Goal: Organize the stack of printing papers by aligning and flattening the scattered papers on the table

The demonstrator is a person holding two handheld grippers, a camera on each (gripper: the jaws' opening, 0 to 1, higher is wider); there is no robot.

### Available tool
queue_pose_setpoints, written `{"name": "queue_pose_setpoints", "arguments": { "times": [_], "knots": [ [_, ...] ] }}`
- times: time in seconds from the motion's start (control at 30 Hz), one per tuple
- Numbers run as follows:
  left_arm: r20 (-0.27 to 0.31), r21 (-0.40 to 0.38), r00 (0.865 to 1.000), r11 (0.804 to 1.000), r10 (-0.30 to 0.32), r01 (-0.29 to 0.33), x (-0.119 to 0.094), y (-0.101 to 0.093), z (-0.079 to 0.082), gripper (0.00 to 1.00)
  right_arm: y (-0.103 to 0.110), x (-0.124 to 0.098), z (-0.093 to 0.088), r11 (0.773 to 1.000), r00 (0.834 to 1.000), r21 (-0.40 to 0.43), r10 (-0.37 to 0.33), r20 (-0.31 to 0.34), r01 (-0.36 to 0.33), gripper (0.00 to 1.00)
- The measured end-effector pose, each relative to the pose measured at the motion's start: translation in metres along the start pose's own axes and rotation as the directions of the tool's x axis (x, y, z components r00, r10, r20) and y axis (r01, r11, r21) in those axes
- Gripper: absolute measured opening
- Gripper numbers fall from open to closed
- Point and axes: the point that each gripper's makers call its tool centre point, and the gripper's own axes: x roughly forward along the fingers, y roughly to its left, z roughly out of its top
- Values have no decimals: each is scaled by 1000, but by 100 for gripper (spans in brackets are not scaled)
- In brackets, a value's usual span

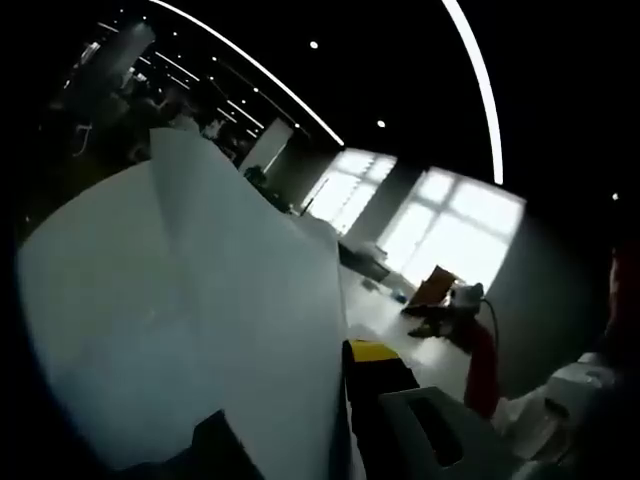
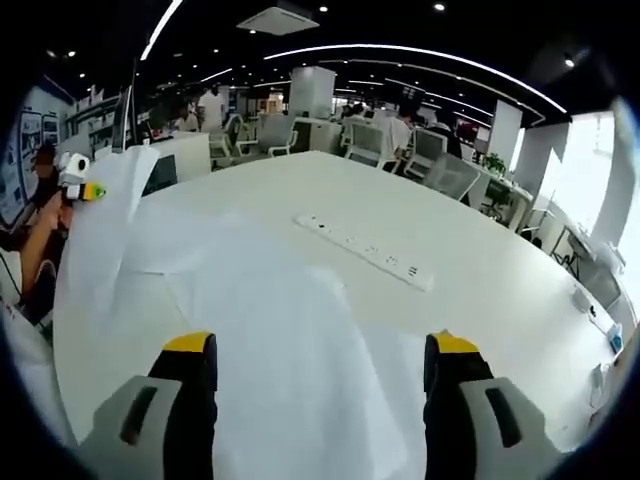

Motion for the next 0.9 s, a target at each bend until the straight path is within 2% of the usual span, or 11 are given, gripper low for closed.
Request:
{"name": "queue_pose_setpoints", "arguments": {
  "times": [0.9],
  "knots": [
    [-9, 5, 1000, 1000, 3, -3, 3, 0, -1, 6, -2, 18, -14, 999, 998, 42, 16, -58, -13, 81]
  ]
}}
